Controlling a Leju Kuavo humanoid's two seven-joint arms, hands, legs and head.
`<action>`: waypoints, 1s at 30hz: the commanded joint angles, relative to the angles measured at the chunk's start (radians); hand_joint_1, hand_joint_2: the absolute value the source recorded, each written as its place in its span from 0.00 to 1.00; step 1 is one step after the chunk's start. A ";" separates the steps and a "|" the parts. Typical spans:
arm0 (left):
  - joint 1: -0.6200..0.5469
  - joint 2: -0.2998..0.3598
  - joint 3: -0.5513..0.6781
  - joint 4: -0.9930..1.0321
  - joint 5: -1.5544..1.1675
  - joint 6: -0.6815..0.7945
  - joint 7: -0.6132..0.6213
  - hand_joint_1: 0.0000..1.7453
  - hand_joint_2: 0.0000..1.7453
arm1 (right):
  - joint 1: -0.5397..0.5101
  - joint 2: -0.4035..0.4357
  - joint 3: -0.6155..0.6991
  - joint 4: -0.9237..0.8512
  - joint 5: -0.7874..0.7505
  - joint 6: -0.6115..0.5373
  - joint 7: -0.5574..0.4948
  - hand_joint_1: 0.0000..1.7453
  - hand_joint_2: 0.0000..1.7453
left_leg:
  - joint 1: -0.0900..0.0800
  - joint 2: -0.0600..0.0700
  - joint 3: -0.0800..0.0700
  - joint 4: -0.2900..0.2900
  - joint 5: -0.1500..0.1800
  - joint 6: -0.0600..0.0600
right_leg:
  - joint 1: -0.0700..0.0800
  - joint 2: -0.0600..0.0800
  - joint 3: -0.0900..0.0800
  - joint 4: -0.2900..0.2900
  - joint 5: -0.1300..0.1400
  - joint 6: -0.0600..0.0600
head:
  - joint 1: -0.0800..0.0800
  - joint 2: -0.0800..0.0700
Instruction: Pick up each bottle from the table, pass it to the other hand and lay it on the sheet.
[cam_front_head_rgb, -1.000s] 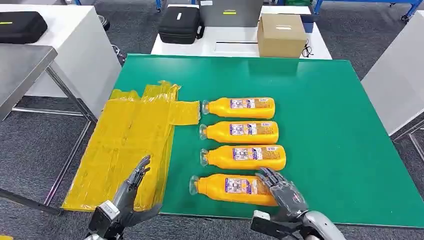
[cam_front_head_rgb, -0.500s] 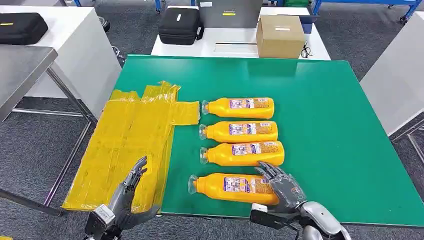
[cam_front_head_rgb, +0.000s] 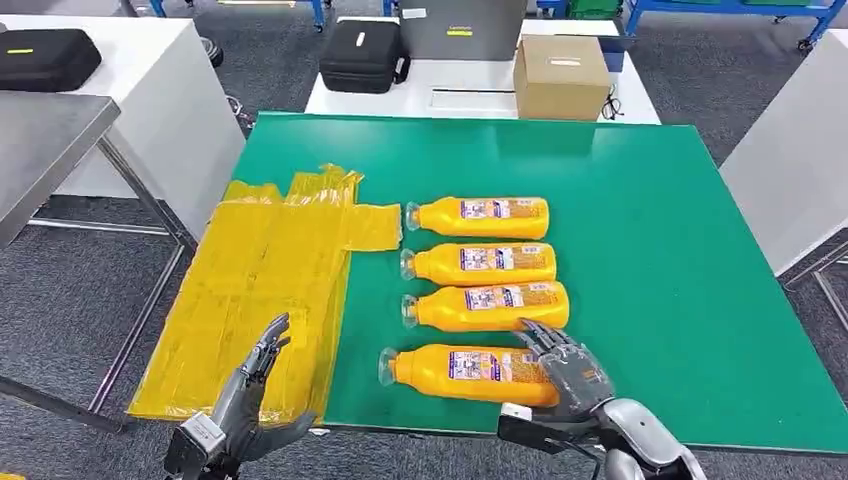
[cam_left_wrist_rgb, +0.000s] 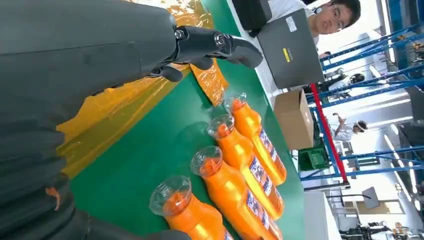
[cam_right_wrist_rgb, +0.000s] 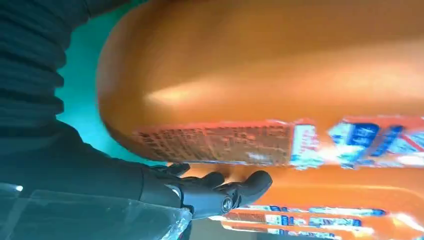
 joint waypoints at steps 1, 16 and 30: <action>-0.021 -0.011 0.022 0.042 -0.004 -0.004 -0.001 0.00 1.00 | 0.026 -0.120 0.053 -0.011 0.018 0.089 0.041 0.00 1.00 | 0.000 -0.002 -0.001 0.000 0.001 -0.001 | 0.000 -0.002 0.000 -0.001 0.000 -0.001 | 0.000 0.000; -0.023 -0.009 0.030 0.045 0.002 0.003 0.001 0.00 1.00 | -0.077 -0.162 0.112 0.052 0.021 0.147 0.018 0.20 1.00 | 0.000 0.001 0.000 0.000 0.002 0.000 | 0.000 0.001 0.014 -0.006 0.002 0.002 | 0.000 0.000; -0.023 -0.024 0.063 0.020 0.013 -0.012 0.013 0.00 1.00 | -0.151 -0.155 0.180 0.096 -0.069 0.149 -0.025 0.00 1.00 | 0.001 0.001 0.000 0.000 0.003 0.001 | 0.001 0.001 0.013 -0.006 0.004 0.005 | 0.000 0.000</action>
